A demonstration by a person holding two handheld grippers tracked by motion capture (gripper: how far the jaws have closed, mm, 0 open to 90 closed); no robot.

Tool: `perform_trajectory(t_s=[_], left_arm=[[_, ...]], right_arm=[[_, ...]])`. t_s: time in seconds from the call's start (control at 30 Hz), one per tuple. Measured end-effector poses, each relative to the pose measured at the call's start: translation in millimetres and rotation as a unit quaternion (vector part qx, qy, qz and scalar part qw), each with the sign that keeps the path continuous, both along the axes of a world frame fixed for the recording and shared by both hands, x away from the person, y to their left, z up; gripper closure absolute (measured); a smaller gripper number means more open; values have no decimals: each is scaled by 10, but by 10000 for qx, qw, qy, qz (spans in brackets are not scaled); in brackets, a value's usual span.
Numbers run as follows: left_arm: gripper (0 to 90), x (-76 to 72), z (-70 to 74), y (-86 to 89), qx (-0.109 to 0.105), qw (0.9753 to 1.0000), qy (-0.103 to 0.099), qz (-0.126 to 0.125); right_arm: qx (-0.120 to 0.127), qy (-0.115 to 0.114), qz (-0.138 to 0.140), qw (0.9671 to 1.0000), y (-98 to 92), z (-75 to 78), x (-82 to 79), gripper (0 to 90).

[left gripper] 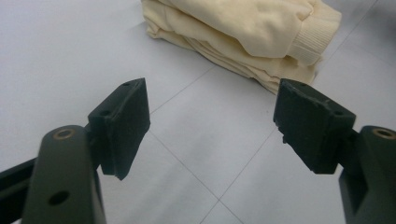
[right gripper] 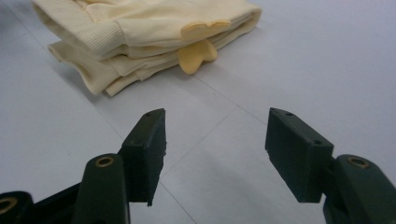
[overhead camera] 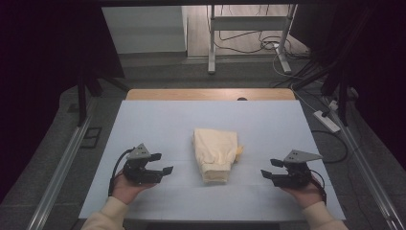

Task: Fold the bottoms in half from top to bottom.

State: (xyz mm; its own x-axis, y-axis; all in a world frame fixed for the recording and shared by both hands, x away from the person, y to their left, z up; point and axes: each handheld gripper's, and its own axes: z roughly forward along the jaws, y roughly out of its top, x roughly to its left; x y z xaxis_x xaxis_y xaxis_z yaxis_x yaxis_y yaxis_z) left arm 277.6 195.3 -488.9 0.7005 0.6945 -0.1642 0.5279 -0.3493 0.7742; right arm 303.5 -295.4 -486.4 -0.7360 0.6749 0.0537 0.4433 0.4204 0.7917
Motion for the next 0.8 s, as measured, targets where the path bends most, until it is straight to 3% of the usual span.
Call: perform_trajectory(t_s=[0.27, 0.8], left_arm=[[267, 21, -24, -3, 67, 10000, 26, -16], [267, 34, -35, -12, 109, 9999, 49, -55]], right_arm=[[-122, 74, -219, 9997, -81, -20, 18, 382], [-247, 93, -83, 9996, -30, -33, 19, 382]])
